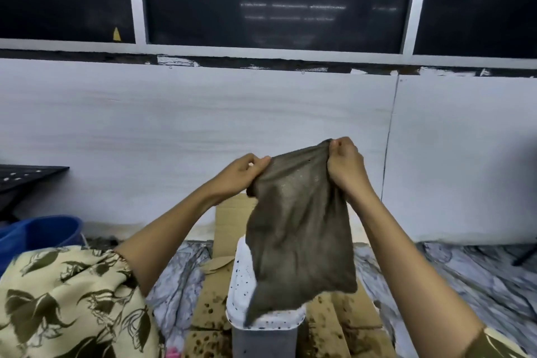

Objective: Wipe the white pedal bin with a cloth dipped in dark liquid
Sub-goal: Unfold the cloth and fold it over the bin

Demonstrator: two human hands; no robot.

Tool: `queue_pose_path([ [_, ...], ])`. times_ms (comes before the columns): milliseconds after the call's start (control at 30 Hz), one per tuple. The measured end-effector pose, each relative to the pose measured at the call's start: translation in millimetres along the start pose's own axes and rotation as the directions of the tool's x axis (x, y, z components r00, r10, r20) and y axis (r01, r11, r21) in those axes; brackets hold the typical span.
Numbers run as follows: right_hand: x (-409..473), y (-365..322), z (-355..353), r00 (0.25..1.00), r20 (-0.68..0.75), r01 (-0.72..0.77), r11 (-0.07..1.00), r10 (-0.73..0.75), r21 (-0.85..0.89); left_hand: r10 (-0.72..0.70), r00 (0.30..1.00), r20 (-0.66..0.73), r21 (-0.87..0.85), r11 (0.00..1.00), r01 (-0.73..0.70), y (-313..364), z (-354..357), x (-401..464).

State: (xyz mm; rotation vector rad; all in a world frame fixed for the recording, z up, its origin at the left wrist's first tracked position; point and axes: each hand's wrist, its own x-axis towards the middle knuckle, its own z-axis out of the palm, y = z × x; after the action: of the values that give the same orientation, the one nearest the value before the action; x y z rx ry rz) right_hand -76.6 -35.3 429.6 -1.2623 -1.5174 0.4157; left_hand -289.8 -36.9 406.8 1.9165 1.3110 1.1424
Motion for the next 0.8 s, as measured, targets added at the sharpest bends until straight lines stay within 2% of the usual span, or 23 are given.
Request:
queue_pose_path([
  [100,2,5,-6,0.974,0.167,-0.205,0.897,0.15,0.392,-0.059,0.977,0.206,-0.043,0.997,0.069,-14,7,-4],
  [133,1,5,-9,0.956,0.221,-0.279,0.822,0.191,0.496,-0.116,0.942,0.315,0.011,0.993,0.118,-19,6,-5],
  [200,0,7,-16,0.904,0.357,-0.425,0.593,0.235,0.684,-0.239,0.845,0.479,0.223,0.964,0.146,-29,3,-8],
  [233,0,8,-19,0.873,0.432,-0.486,0.473,0.226,0.735,-0.268,0.831,0.487,0.301,0.945,0.128,-34,-1,-9],
  [267,-1,10,-24,0.846,0.497,-0.531,0.394,0.194,0.75,-0.273,0.85,0.45,0.318,0.939,0.133,-37,-5,-10],
  [300,-2,10,-28,0.825,0.544,-0.56,0.347,0.15,0.753,-0.25,0.895,0.369,0.261,0.952,0.158,-39,-11,-12],
  [333,-1,13,-32,0.813,0.571,-0.573,0.331,0.114,0.75,-0.22,0.946,0.239,0.116,0.974,0.197,-42,-16,-13],
  [367,-2,13,-36,0.806,0.586,-0.579,0.309,0.079,0.754,-0.223,0.969,0.108,-0.11,0.966,0.235,-47,-19,-13],
  [400,-1,14,-40,0.808,0.585,-0.576,0.291,0.062,0.764,-0.272,0.961,0.049,-0.36,0.893,0.271,-55,-20,-13],
  [433,-1,14,-43,0.811,0.583,-0.572,0.271,0.049,0.774,-0.322,0.942,0.095,-0.55,0.771,0.319,-63,-16,-13],
  [467,0,13,-44,0.817,0.575,-0.566,0.256,0.05,0.783,-0.361,0.91,0.205,-0.647,0.647,0.403,-72,-8,-15],
  [533,1,13,-45,0.833,0.548,-0.549,0.246,0.078,0.799,-0.357,0.808,0.468,-0.637,0.498,0.589,-85,11,-24],
  [600,2,19,-45,0.852,0.511,-0.523,0.245,0.116,0.817,-0.271,0.735,0.621,-0.593,0.451,0.667,-90,19,-29],
  [667,3,30,-48,0.881,0.454,-0.473,0.258,0.13,0.843,-0.232,0.794,0.561,-0.667,0.441,0.6,-85,11,-30],
  [733,3,44,-52,0.913,0.38,-0.408,0.3,0.149,0.862,-0.226,0.895,0.384,-0.79,0.422,0.445,-80,2,-30],
  [800,2,58,-49,0.936,0.269,-0.343,0.423,0.226,0.839,-0.254,0.929,0.269,-0.843,0.405,0.355,-84,-6,-35],
])
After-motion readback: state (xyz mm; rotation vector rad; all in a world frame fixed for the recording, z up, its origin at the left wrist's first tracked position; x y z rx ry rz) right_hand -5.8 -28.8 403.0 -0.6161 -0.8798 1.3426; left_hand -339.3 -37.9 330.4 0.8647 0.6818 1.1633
